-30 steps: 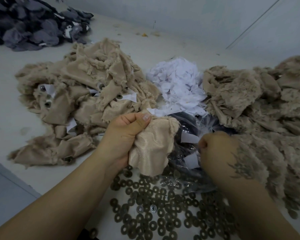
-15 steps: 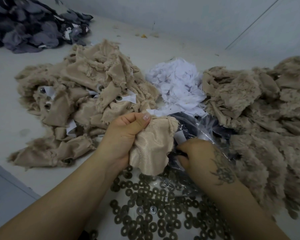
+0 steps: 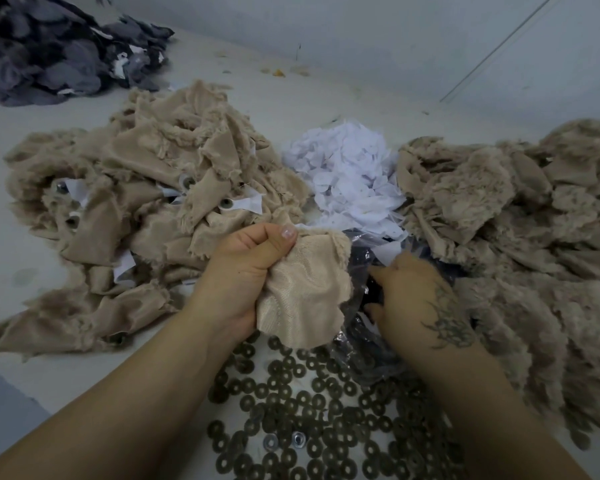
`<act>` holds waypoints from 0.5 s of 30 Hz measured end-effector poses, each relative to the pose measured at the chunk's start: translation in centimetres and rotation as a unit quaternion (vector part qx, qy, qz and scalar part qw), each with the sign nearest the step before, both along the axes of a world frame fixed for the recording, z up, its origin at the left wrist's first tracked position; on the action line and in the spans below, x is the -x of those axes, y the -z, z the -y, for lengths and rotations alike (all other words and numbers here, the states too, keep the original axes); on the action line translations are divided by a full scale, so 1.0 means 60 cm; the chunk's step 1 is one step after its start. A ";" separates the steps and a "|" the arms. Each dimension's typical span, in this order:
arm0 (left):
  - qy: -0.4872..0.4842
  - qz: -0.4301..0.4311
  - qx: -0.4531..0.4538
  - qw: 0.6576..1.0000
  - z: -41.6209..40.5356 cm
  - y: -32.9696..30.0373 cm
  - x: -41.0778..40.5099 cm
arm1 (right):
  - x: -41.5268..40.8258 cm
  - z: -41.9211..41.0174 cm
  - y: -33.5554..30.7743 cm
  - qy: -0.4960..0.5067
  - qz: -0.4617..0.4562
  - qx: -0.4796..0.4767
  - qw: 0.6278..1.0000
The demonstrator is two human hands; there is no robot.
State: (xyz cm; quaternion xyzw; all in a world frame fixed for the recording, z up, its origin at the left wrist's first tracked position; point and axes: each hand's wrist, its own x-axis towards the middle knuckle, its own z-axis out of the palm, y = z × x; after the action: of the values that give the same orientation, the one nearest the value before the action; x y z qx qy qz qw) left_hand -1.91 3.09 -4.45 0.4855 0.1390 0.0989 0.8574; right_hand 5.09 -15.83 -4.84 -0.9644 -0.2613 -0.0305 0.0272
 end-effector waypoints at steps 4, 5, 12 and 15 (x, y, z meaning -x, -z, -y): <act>0.003 0.001 -0.008 1.000 0.001 0.002 -0.001 | 0.001 -0.024 0.000 -0.012 -0.068 -0.014 0.998; 0.006 0.003 -0.006 1.000 0.003 0.001 0.000 | 0.003 -0.025 0.002 -0.013 -0.066 -0.018 0.998; 0.024 0.014 -0.014 1.000 0.014 -0.001 0.004 | -0.008 -0.033 -0.003 0.016 -0.147 0.026 0.989; 0.021 0.013 -0.013 1.000 0.015 0.001 0.005 | 0.000 -0.018 0.006 0.027 -0.062 -0.079 0.995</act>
State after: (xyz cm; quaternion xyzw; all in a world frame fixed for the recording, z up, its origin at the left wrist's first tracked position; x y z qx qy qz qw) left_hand -2.20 2.17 -4.50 0.4977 0.1163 0.0894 0.8549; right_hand 5.07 -14.77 -5.22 -0.9659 -0.2300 0.0079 0.1185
